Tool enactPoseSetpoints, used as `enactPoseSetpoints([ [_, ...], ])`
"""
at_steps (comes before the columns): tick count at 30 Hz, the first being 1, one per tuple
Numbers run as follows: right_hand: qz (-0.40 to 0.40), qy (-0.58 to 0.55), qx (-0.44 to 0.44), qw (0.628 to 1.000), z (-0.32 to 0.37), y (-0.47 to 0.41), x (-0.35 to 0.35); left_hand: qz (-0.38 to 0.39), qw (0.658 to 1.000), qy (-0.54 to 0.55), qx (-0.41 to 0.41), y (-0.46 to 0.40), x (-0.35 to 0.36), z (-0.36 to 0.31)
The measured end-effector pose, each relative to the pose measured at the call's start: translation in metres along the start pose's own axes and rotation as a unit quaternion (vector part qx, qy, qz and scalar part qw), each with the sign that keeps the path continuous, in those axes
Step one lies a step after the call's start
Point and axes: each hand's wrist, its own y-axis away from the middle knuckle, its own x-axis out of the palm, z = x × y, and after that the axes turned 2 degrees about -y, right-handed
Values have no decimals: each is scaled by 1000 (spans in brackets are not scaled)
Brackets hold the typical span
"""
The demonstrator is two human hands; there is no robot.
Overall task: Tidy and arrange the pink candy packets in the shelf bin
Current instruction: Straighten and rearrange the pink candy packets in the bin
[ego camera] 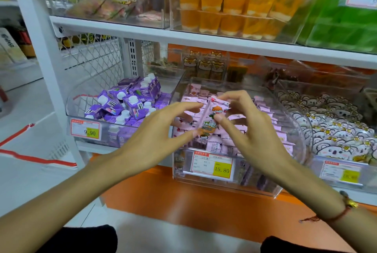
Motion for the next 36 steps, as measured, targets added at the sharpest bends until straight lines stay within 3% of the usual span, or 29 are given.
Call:
enactPoseSetpoints([
  [3, 33, 57, 1, 998, 1, 3, 2, 10, 1000, -5, -5, 0, 4, 3],
  [7, 122, 174, 3, 977, -4, 11, 21, -62, 991, -116, 29, -1, -1, 5],
  [10, 130, 180, -8, 975, -9, 14, 24, -11, 989, -133, 66, 2, -2, 2],
  [14, 140, 196, -11, 970, -12, 19, 16, 44, 956, -255, 141, 11, 2, 4],
  [18, 71, 115, 22, 991, -14, 18, 6, 69, 928, -311, 194, 12, 4, 4],
  [20, 44, 84, 42, 995, -15, 15, 2, 53, 948, -265, 168, 13, 3, 6],
  [22, 40, 94, 47, 994, -16, 7, 1, -35, 983, -156, 93, 15, 2, 9],
  [24, 53, 128, 41, 989, -17, -6, 4, -144, 988, -55, -1, 15, 2, 13],
  [25, 66, 144, 38, 987, -18, -12, 8, -161, 985, -19, -56, 15, 3, 15],
  [28, 118, 175, 36, 977, -22, -24, 22, -99, 981, 53, -157, 12, 9, 20],
  [36, 140, 143, 62, 978, -28, -26, 18, -53, 974, 150, -164, 10, 10, 19],
])
